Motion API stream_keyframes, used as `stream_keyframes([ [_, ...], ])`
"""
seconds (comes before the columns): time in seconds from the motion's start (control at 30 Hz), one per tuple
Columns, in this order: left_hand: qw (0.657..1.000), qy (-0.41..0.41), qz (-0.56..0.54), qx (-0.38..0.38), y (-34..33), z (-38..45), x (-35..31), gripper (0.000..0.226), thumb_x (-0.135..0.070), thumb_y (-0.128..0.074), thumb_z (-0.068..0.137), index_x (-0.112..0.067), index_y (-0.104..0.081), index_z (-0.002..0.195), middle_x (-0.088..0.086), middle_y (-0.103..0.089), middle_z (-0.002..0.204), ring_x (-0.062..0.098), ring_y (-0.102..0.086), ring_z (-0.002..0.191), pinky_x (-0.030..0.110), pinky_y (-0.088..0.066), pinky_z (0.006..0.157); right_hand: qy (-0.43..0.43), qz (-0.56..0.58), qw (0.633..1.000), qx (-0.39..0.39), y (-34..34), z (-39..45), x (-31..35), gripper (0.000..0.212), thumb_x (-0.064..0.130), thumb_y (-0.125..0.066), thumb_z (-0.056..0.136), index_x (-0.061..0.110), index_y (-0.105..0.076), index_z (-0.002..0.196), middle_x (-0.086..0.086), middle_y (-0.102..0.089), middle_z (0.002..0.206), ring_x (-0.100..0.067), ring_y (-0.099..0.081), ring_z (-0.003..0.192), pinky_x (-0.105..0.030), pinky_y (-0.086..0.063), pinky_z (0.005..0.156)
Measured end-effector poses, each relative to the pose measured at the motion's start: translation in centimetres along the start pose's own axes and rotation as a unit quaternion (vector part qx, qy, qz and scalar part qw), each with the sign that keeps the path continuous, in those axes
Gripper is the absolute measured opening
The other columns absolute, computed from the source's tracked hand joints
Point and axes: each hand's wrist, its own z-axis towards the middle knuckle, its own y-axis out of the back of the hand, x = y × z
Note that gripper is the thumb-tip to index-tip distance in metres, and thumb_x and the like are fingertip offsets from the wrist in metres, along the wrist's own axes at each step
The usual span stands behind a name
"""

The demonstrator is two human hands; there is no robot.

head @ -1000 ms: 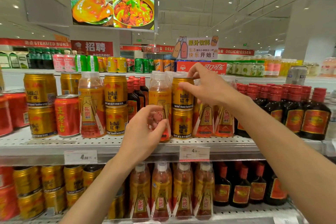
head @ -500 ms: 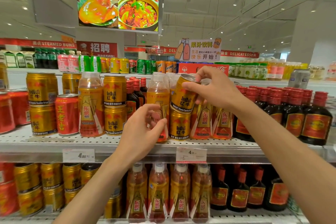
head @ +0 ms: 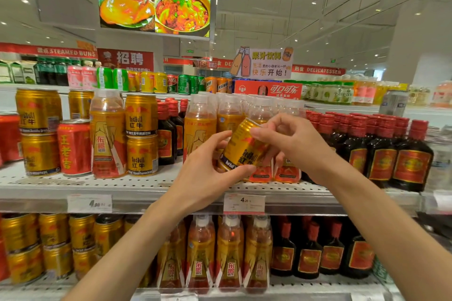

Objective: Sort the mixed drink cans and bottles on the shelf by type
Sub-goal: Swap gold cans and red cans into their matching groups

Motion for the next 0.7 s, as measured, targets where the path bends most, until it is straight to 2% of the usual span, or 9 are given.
stream_keyframes([
  [0.07,1.0,0.008,-0.002,0.009,0.0,-0.2,0.2,0.078,-0.063,-0.078,0.075,-0.042,-0.048,0.144,-0.017,-0.065,0.119,0.001,-0.068,0.088,0.024,-0.058,0.085,-0.012,0.013,1.0,0.008,-0.2,-0.4,-0.2,0.035,0.037,-0.075,0.088,0.006,-0.058,0.092,-0.006,-0.079,0.086,-0.03,-0.075,0.065,-0.036,-0.057,0.055],
  [0.13,1.0,0.009,-0.014,0.013,0.2,-0.5,0.2,0.073,-0.06,-0.079,0.076,-0.041,-0.052,0.141,-0.017,-0.067,0.112,0.0,-0.067,0.085,0.02,-0.056,0.08,-0.02,0.023,0.999,0.013,-0.3,-0.6,-0.3,0.037,0.037,-0.075,0.088,0.004,-0.058,0.093,-0.007,-0.079,0.085,-0.031,-0.075,0.064,-0.038,-0.058,0.06],
  [0.2,0.999,0.007,-0.031,0.015,0.5,-1.0,0.3,0.067,-0.056,-0.081,0.076,-0.042,-0.054,0.136,-0.017,-0.068,0.109,-0.001,-0.067,0.085,0.017,-0.055,0.077,-0.023,0.023,0.999,0.018,-0.6,-0.9,-0.2,0.037,0.037,-0.075,0.087,0.004,-0.059,0.092,-0.007,-0.079,0.086,-0.025,-0.072,0.06,-0.038,-0.055,0.06],
  [0.27,0.999,0.002,-0.05,0.018,1.1,-1.5,0.5,0.061,-0.052,-0.082,0.077,-0.043,-0.057,0.131,-0.017,-0.07,0.108,-0.001,-0.068,0.092,0.02,-0.058,0.078,-0.024,0.017,0.999,0.02,-1.2,-1.3,0.0,0.036,0.04,-0.076,0.084,0.007,-0.062,0.088,-0.007,-0.079,0.085,-0.016,-0.066,0.052,-0.036,-0.053,0.059],
  [0.33,0.998,-0.001,-0.051,0.023,2.0,-2.3,1.0,0.063,-0.053,-0.082,0.075,-0.042,-0.057,0.133,-0.019,-0.07,0.111,-0.004,-0.067,0.099,0.022,-0.059,0.083,-0.027,0.008,0.999,0.023,-1.9,-1.8,0.1,0.037,0.046,-0.075,0.079,0.012,-0.063,0.083,-0.002,-0.074,0.072,-0.011,-0.06,0.047,-0.031,-0.052,0.057],
  [0.4,0.999,0.003,-0.042,0.022,3.1,-3.1,1.8,0.069,-0.056,-0.082,0.073,-0.042,-0.056,0.136,-0.022,-0.066,0.114,-0.006,-0.064,0.103,0.02,-0.059,0.085,-0.035,0.011,0.999,0.031,-3.0,-2.3,0.1,0.038,0.05,-0.074,0.077,0.014,-0.064,0.082,0.001,-0.068,0.062,-0.014,-0.059,0.05,-0.028,-0.051,0.057],
  [0.47,0.999,0.015,-0.04,0.019,4.4,-4.0,2.7,0.07,-0.056,-0.083,0.072,-0.044,-0.055,0.136,-0.022,-0.064,0.116,-0.003,-0.064,0.105,0.022,-0.06,0.084,-0.038,0.022,0.998,0.037,-4.5,-2.7,0.0,0.039,0.051,-0.073,0.077,0.013,-0.065,0.082,-0.001,-0.07,0.067,-0.018,-0.062,0.056,-0.03,-0.053,0.059],
  [0.57,0.998,0.03,-0.048,0.026,6.3,-5.5,3.7,0.068,-0.055,-0.083,0.073,-0.046,-0.056,0.134,-0.022,-0.063,0.114,-0.001,-0.066,0.102,0.022,-0.06,0.084,-0.039,0.023,0.998,0.044,-6.9,-3.3,0.0,0.038,0.05,-0.07,0.081,0.012,-0.069,0.085,-0.005,-0.076,0.086,-0.017,-0.068,0.064,-0.032,-0.055,0.061],
  [0.7,0.998,0.038,-0.052,0.027,8.4,-7.1,5.0,0.06,-0.05,-0.084,0.075,-0.045,-0.06,0.13,-0.02,-0.067,0.112,-0.004,-0.065,0.102,0.018,-0.059,0.083,-0.05,0.028,0.997,0.053,-9.8,-3.6,-0.1,0.041,0.05,-0.069,0.082,0.01,-0.072,0.091,-0.001,-0.076,0.088,-0.017,-0.072,0.07,-0.032,-0.055,0.061],
])
